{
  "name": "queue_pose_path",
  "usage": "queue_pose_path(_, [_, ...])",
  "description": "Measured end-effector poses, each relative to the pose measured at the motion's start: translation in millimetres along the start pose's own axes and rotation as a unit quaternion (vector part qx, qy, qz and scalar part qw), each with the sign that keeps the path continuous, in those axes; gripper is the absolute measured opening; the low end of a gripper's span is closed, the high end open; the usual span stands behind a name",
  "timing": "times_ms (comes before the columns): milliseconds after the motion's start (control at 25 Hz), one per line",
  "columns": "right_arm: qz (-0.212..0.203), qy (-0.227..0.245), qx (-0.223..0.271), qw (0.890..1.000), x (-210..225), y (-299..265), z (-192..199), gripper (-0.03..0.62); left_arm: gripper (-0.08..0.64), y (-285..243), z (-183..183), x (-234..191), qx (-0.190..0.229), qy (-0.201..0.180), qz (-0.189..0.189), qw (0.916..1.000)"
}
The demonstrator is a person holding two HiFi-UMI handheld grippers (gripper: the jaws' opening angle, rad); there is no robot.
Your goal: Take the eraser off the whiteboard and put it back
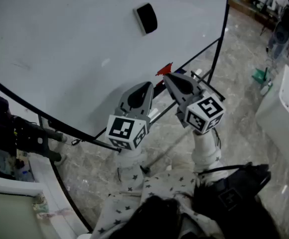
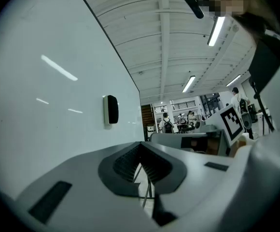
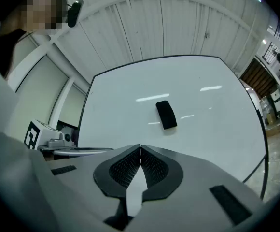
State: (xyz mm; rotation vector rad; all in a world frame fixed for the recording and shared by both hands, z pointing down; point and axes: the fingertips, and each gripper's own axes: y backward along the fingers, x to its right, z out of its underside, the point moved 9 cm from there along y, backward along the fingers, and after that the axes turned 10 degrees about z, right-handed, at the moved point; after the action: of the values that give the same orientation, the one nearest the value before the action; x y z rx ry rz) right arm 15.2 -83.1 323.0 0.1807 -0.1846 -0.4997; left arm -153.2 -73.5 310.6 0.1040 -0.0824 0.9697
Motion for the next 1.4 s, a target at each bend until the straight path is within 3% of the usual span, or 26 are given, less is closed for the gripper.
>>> queue_pose_path(160, [0.011,0.004,0.022,1.0,26,-17,-10,0.008,0.001,-17,-2,-6,0.006,0.015,-0.012,0.9998])
queue_pose_path(480, [-0.045,0.02,0.029,0.998,59,-74,-27,0.008,0.002,-50,-14,-38,0.035,0.004,-0.081,0.9961])
queue_pose_path(640, [-0.052,0.019,0.046,0.997,76,-88,-43,0.009,0.0,-64,-18,-41,0.036,-0.003,-0.107,0.9936])
queue_pose_path(1000, [-0.068,0.069,0.107,0.99,74,-121,-82,0.009,0.001,-63,-34,-67,0.033,-0.006,-0.144,0.989])
queue_pose_path(1200, [-0.034,0.086,0.141,0.986,76,-132,-94,0.227,0.0,-67,-42,-73,0.029,-0.016,-0.134,0.9905])
queue_pose_path(1400, [-0.015,0.112,0.139,0.984,69,-151,-97,0.273,0.0,-71,-47,-76,0.03,-0.021,-0.122,0.9919])
